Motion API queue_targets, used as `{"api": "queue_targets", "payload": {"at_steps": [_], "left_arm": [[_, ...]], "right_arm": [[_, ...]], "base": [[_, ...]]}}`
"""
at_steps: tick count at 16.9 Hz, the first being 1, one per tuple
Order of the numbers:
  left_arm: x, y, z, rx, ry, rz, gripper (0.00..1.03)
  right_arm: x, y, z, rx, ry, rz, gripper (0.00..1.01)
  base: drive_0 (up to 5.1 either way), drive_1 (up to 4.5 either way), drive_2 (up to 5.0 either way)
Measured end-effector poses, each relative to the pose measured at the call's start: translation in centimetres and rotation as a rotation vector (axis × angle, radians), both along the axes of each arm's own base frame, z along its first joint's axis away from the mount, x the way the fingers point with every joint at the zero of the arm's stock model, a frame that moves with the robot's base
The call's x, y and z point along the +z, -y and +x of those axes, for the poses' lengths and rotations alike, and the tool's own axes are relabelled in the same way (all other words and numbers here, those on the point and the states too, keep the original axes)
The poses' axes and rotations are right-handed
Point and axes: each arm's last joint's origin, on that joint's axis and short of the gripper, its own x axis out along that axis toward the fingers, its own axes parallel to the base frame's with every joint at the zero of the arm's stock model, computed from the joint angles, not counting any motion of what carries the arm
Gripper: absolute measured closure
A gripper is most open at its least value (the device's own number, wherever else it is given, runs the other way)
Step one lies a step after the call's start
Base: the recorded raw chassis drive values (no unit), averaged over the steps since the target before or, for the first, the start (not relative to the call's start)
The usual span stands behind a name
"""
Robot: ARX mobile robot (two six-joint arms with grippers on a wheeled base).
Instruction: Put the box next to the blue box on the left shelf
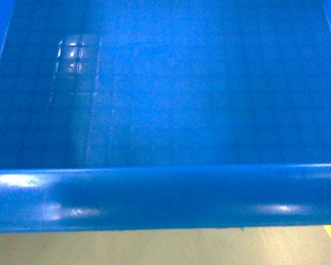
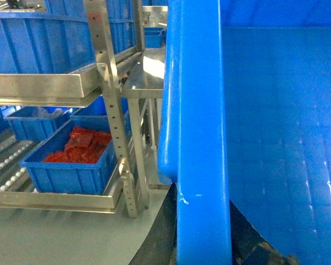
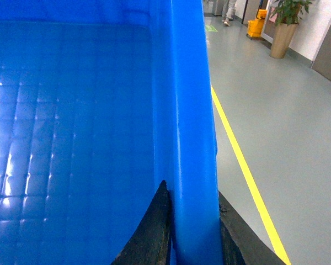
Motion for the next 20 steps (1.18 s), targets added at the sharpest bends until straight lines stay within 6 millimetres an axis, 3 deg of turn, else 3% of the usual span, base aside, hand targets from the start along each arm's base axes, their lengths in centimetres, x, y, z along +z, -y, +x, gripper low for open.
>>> {"api": "queue_targets", "payload": {"at_steps": [6,9,20], "left_arm": [[0.00,0.00,0.00,-0.001,0.000,-0.001,0.95],[-0.14,0.03,0.07,0.000,-0.012,0.004,0.95],[-0.05,0.01,0.03,-0.001,-0.004,0.001,0.95]], "right_arm": [[0.03,0.01,0.00,-0.003,0.003,0.001,0.89],[-0.13,-0.03,0.07,0.000,-0.010,-0.005,0.89],[-0.02,0.01,-0.01,-0.003,-0.002,-0.002,0.89]], "base": [[-0.1,4.25,-4.4],[0.0,0.00,0.0],[-4.9,2.53,2.5]]}}
